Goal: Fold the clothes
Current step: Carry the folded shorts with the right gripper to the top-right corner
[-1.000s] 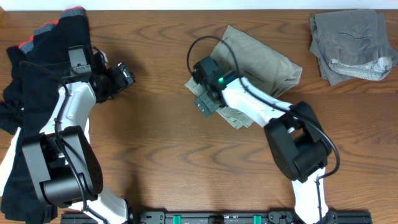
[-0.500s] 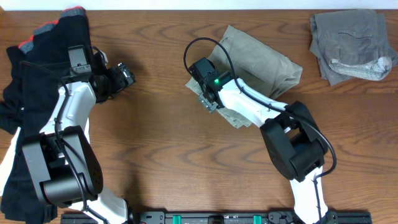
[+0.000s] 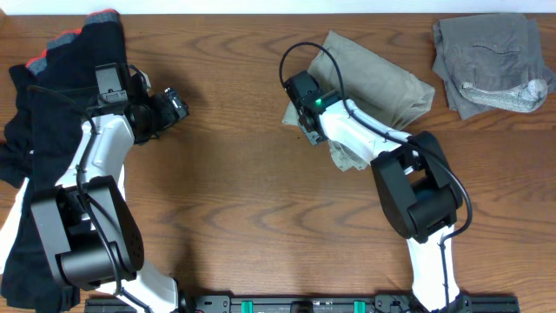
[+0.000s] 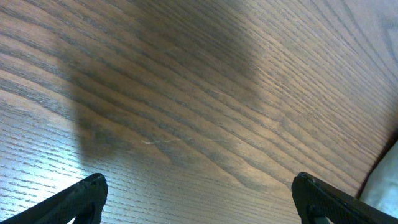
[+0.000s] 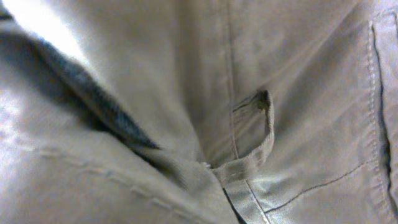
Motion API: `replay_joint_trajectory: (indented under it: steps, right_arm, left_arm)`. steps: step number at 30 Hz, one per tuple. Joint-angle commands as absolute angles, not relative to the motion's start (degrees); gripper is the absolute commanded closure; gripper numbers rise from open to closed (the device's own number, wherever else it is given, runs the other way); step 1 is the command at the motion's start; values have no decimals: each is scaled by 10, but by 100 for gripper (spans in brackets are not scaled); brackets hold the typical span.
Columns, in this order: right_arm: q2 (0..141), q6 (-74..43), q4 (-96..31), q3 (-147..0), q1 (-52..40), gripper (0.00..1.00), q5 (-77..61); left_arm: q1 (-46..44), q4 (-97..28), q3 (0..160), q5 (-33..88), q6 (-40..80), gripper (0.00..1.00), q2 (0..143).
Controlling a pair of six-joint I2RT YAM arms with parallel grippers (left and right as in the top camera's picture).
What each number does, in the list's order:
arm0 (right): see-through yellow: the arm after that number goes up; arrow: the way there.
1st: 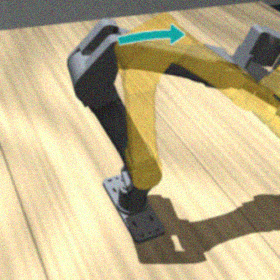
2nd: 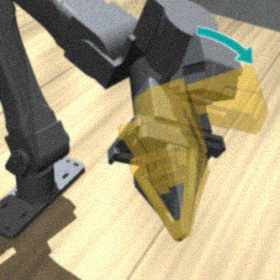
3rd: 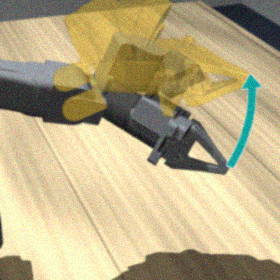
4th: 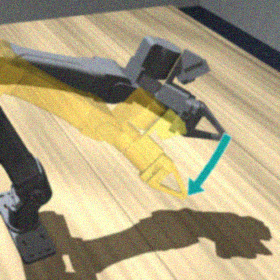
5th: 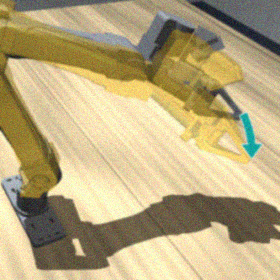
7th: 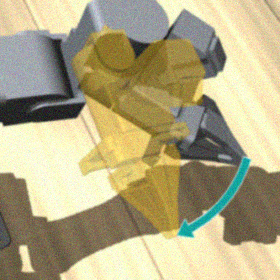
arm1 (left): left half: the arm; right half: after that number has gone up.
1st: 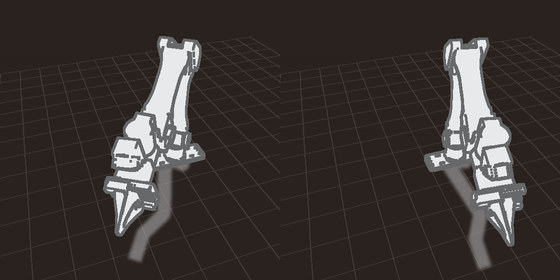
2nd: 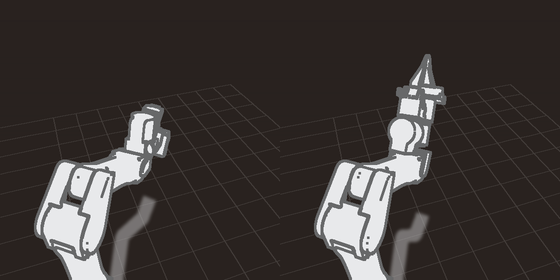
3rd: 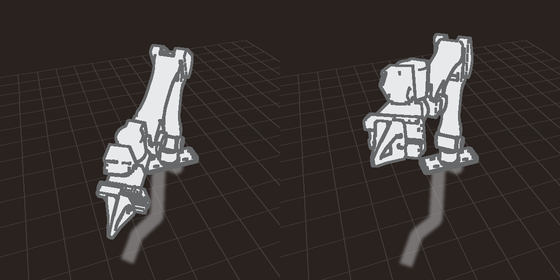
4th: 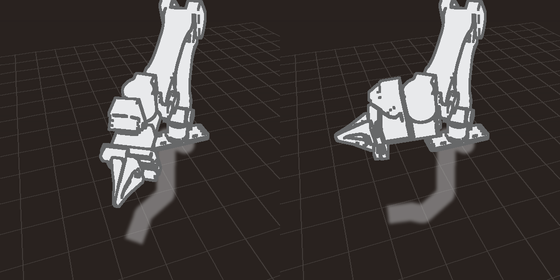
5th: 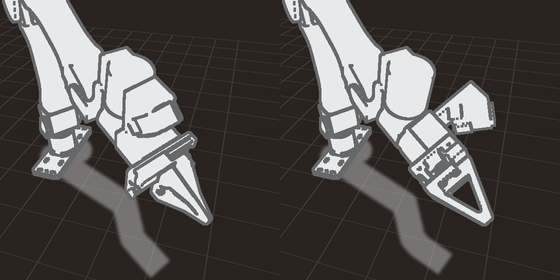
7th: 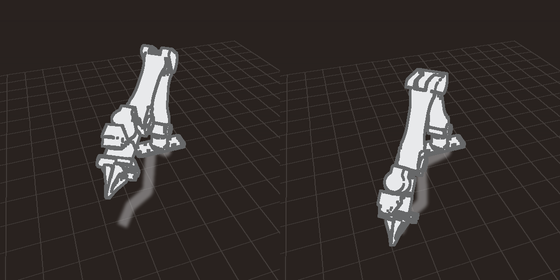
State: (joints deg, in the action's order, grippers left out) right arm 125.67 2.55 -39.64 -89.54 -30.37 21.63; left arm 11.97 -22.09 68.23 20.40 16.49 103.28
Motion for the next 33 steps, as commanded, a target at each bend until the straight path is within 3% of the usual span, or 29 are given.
replay_joint_trajectory:
  steps: [1, 10, 16, 29, 33]
  right_arm:
    - [1206, 12, -423, -919, -282, 99, 199]
    - [1052, 242, -431, -970, -233, 99, 238]
    - [978, 375, -323, -971, -178, 99, 246]
    - [960, 727, -141, -971, -32, 99, 142]
    - [964, 773, -96, -971, 24, 99, 81]
  left_arm:
    - [122, -223, 692, 203, 166, 4, 1031]
    - [122, -222, 692, 203, 166, 4, 1031]
    - [122, -220, 692, 203, 166, 4, 1031]
    - [122, -218, 692, 203, 166, 4, 1031]
    - [122, -217, 692, 203, 166, 4, 1031]
